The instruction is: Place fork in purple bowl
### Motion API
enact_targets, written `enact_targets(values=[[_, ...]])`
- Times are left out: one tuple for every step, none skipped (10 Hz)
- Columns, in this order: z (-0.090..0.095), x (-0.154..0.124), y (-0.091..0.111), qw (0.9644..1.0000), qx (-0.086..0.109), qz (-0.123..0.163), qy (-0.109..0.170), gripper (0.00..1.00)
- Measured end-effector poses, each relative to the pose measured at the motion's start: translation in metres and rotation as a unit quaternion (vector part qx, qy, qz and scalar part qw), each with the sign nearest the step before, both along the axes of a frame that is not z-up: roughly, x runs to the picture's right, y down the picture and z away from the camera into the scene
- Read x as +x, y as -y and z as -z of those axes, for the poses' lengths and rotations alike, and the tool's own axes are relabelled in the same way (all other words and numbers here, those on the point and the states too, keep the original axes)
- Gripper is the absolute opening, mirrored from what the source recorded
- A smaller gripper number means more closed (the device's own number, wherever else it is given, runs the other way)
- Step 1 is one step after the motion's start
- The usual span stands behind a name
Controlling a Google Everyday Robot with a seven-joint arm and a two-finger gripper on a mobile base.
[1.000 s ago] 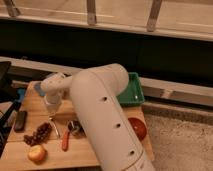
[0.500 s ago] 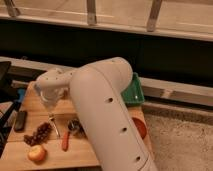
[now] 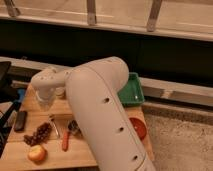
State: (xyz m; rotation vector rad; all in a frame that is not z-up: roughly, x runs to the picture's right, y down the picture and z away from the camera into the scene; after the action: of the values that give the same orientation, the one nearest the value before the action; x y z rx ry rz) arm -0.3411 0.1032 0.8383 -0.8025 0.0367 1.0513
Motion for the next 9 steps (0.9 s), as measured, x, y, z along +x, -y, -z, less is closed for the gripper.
enact_targets(values=[[-0.005, -0.003, -0.006, 1.0000, -0.008, 0.004, 0.002, 0.80], [-0.008, -0.004, -0.010, 0.9999, -0.012, 0.004, 0.002, 0.80], [-0.009, -0.004, -0.012, 0.9999, -0.015, 0.005, 0.002, 0.80], [-0.010, -0.004, -0.014, 0.9998, -0.017, 0.005, 0.002, 0.80], [-0.011, -0.004, -0.016, 0.9998, -0.020, 0.005, 0.002, 0.80], [-0.012, -0.005, -0.017, 0.9997, -0.023, 0.004, 0.003, 0.80], [-0.013, -0.005, -0.018, 0.9997, -0.024, 0.005, 0.003, 0.80], [-0.014, -0.009, -0.020, 0.9996, -0.027, 0.008, 0.004, 0.80], [-0.015, -0.014, -0.024, 0.9994, -0.031, 0.012, 0.007, 0.80]])
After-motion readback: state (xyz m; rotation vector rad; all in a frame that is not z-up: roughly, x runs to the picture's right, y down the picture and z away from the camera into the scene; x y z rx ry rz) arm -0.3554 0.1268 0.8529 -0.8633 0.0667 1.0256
